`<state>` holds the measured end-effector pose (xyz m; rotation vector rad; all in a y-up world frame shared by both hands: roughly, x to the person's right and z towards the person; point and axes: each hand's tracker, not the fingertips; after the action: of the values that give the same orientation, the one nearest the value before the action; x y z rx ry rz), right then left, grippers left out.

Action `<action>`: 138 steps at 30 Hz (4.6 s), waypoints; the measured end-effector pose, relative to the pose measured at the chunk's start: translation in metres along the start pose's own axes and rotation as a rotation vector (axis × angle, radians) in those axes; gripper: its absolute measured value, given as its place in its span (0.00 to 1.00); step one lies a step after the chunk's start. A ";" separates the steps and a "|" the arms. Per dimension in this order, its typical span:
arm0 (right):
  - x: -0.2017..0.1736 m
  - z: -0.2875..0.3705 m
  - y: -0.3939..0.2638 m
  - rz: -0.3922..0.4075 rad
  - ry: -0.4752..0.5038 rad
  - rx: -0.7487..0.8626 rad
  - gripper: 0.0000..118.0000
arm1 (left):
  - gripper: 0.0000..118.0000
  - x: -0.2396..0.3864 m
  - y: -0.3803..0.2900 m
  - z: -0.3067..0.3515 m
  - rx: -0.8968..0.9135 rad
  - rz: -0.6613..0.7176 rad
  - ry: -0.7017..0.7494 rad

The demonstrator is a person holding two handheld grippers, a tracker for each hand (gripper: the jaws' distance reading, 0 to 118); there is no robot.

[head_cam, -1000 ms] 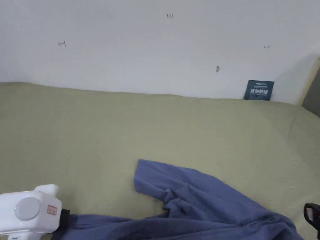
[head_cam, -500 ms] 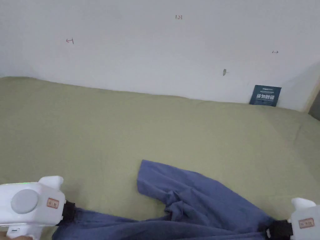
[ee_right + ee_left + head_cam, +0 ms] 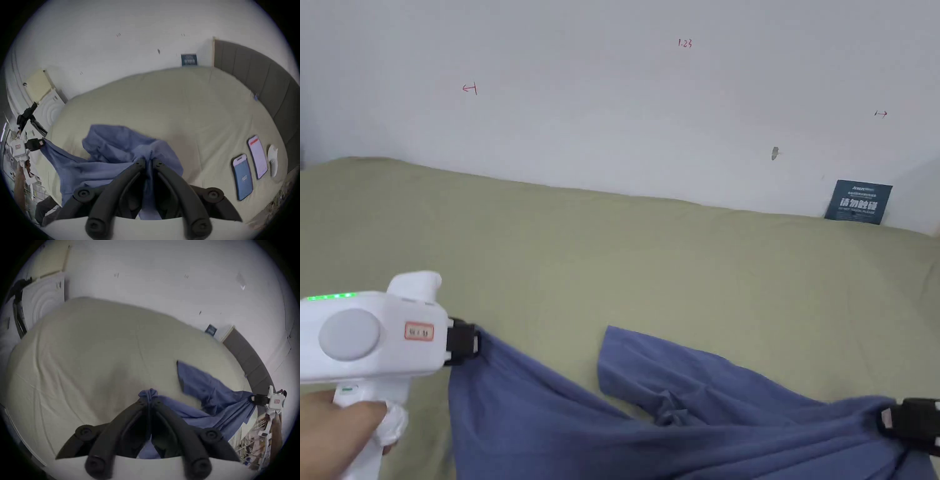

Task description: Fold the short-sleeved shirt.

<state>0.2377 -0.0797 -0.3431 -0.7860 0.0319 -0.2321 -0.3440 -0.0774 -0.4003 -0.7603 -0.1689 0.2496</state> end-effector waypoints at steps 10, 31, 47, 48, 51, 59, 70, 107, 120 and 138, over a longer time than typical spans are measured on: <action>-0.049 0.057 0.083 0.102 0.049 0.184 0.06 | 0.04 0.012 0.105 0.051 0.167 -0.045 -0.031; -0.080 0.067 0.224 0.158 0.042 0.450 0.06 | 0.04 -0.007 0.232 0.088 0.424 -0.099 -0.019; -0.061 -0.009 0.222 0.101 -0.002 0.416 0.06 | 0.04 -0.006 0.218 0.029 0.366 -0.055 -0.035; -0.059 -0.013 0.218 0.104 -0.004 0.407 0.06 | 0.04 -0.007 0.215 0.026 0.348 -0.055 -0.030; -0.052 -0.021 0.204 0.099 0.004 0.380 0.06 | 0.04 -0.025 0.205 0.010 0.298 -0.037 -0.031; -0.035 -0.025 0.142 0.124 0.023 0.290 0.06 | 0.04 -0.050 0.134 -0.003 0.167 -0.001 -0.053; 0.000 -0.018 -0.006 0.109 0.020 0.094 0.06 | 0.04 -0.087 -0.033 0.003 -0.041 0.136 -0.090; -0.121 0.108 -0.143 0.412 -0.109 0.659 0.00 | 0.00 0.072 -0.159 0.135 0.642 -0.337 0.202; -0.115 0.103 -0.150 0.297 -0.047 0.602 0.00 | 0.01 -0.020 -0.116 0.093 0.130 -0.124 0.198; -0.092 0.051 -0.062 0.307 0.060 0.408 0.00 | 0.01 -0.066 -0.160 0.010 -0.273 -0.018 0.104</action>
<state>0.1422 -0.0659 -0.2686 -0.3602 0.1559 0.0316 -0.3832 -0.2008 -0.2857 -1.0398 -0.1117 0.1712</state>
